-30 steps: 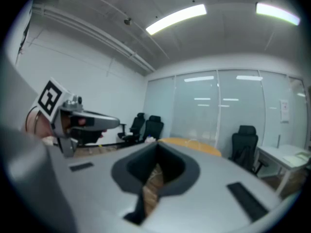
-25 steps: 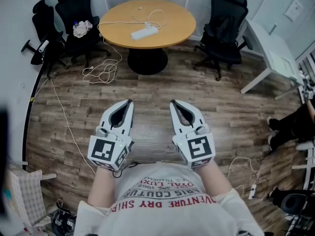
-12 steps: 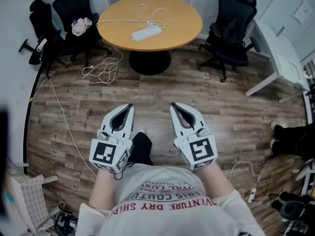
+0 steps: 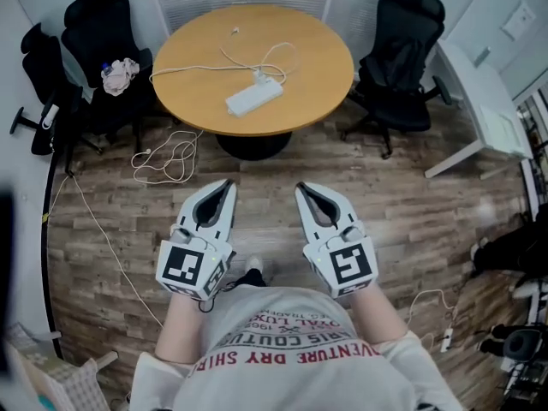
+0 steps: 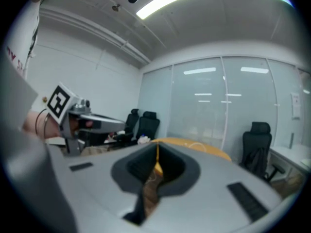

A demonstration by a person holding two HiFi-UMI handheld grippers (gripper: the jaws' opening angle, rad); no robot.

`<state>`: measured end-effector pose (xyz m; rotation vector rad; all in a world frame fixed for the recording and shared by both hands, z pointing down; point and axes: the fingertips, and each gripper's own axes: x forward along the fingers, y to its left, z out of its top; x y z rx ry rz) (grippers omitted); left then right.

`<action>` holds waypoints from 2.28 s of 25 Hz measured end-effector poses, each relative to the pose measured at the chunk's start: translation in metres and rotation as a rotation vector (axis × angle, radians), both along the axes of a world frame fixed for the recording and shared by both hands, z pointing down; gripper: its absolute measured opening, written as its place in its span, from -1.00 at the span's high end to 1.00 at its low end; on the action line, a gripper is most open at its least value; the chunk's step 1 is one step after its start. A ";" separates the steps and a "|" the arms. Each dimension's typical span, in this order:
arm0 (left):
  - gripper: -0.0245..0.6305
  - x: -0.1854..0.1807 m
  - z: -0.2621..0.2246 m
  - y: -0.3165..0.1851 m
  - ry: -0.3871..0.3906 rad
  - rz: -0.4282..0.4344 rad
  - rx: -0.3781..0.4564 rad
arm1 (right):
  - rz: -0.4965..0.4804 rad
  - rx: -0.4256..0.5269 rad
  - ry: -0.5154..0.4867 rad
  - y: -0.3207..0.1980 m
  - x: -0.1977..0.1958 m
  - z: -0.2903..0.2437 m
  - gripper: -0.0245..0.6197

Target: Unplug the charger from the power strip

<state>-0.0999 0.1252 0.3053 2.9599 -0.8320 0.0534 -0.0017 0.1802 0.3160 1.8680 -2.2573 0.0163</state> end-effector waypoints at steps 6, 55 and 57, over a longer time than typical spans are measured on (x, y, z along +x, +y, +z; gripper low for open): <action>0.84 0.016 0.004 -0.091 -0.015 0.010 -0.020 | 0.013 -0.005 0.018 -0.091 0.014 0.001 0.84; 0.84 0.181 0.282 -0.379 -0.386 -0.097 -0.276 | -0.349 -0.599 0.000 -0.423 0.178 0.243 0.83; 0.84 0.184 0.298 -0.383 -0.421 -0.089 -0.328 | -0.340 -0.617 0.005 -0.425 0.179 0.249 0.83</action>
